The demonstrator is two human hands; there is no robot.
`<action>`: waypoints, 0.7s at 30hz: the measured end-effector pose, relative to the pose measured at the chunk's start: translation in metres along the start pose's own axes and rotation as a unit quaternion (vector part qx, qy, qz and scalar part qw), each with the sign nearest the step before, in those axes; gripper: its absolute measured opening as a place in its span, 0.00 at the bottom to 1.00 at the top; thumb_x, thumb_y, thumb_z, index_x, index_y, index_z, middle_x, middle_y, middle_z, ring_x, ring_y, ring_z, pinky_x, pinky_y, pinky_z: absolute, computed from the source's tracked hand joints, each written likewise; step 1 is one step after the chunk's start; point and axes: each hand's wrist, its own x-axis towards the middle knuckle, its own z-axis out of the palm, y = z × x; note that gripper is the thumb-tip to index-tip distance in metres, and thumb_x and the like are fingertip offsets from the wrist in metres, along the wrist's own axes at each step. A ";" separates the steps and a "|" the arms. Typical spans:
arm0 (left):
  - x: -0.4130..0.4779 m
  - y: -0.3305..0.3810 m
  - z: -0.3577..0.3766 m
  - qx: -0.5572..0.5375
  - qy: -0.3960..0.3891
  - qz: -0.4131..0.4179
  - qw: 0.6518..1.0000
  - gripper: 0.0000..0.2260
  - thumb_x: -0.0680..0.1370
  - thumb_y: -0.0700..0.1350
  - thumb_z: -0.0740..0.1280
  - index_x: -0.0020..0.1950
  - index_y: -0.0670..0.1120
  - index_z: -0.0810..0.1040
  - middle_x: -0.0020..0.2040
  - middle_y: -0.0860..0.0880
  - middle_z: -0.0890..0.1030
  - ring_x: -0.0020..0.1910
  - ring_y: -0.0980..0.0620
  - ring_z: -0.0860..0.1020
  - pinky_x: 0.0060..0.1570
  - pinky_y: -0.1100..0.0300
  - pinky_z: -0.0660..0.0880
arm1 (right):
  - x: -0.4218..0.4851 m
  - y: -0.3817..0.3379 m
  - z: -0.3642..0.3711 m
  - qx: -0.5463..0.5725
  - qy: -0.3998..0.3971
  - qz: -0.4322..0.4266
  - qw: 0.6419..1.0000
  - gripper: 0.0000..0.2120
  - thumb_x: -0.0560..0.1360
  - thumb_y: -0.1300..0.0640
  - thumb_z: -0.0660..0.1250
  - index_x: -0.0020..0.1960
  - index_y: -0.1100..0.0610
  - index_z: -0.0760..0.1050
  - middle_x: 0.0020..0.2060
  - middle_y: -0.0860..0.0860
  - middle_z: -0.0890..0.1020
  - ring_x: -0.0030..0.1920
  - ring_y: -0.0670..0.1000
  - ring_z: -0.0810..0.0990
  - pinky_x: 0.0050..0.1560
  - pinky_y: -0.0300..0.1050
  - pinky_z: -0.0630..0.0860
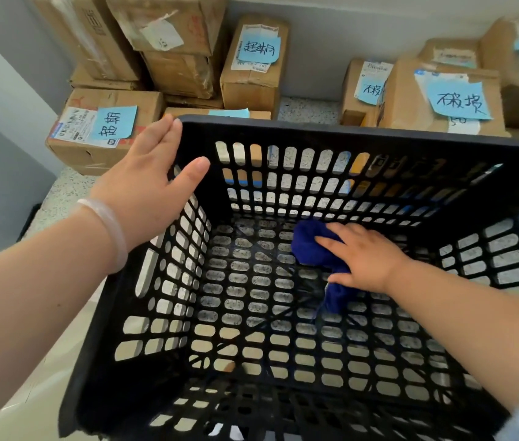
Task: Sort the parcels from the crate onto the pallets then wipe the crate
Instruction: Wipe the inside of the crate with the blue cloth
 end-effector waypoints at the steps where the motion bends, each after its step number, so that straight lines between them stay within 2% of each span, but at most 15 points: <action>1: 0.000 0.000 0.000 0.001 0.000 0.000 1.000 0.31 0.80 0.64 0.50 0.81 0.54 0.48 0.79 0.62 0.45 0.78 0.57 0.48 0.73 0.53 0.53 | -0.002 -0.002 0.004 0.029 -0.009 0.010 0.999 0.42 0.74 0.33 0.63 0.80 0.45 0.49 0.77 0.51 0.52 0.73 0.56 0.56 0.71 0.53 0.64; 4: -0.001 0.002 -0.001 0.003 0.001 0.002 1.000 0.31 0.80 0.63 0.50 0.81 0.54 0.48 0.79 0.62 0.45 0.78 0.57 0.47 0.73 0.53 0.53 | -0.006 -0.004 0.014 0.097 -0.012 0.026 0.995 0.37 0.74 0.46 0.69 0.78 0.47 0.56 0.72 0.52 0.61 0.69 0.56 0.62 0.69 0.49 0.65; 7: -0.001 0.002 0.000 0.008 0.002 0.000 1.000 0.31 0.81 0.63 0.50 0.81 0.54 0.48 0.79 0.61 0.46 0.78 0.56 0.48 0.73 0.52 0.53 | -0.016 -0.008 0.012 0.121 -0.034 0.013 0.992 0.30 0.74 0.57 0.68 0.74 0.49 0.63 0.65 0.52 0.67 0.66 0.56 0.68 0.65 0.47 0.67; 11: 0.000 0.002 0.000 0.002 -0.001 -0.007 1.000 0.31 0.81 0.63 0.51 0.81 0.54 0.47 0.79 0.61 0.45 0.78 0.56 0.48 0.73 0.53 0.51 | -0.043 -0.024 0.008 0.106 -0.109 -0.057 0.987 0.28 0.73 0.60 0.68 0.71 0.47 0.66 0.63 0.50 0.71 0.63 0.54 0.71 0.63 0.49 0.70; 17: -0.002 0.004 0.000 0.007 -0.001 -0.015 1.000 0.32 0.80 0.64 0.51 0.81 0.54 0.47 0.79 0.62 0.45 0.78 0.55 0.49 0.74 0.49 0.53 | -0.095 -0.056 0.020 0.100 -0.243 -0.180 0.948 0.27 0.74 0.61 0.67 0.70 0.46 0.67 0.65 0.51 0.69 0.63 0.57 0.71 0.61 0.53 0.72; 21: 0.002 0.001 0.001 -0.001 -0.001 -0.019 1.000 0.31 0.80 0.63 0.52 0.81 0.54 0.48 0.79 0.63 0.46 0.78 0.54 0.49 0.74 0.48 0.53 | -0.088 -0.053 0.021 0.036 -0.228 -0.263 0.937 0.26 0.75 0.61 0.67 0.70 0.47 0.66 0.63 0.52 0.69 0.61 0.57 0.71 0.56 0.55 0.73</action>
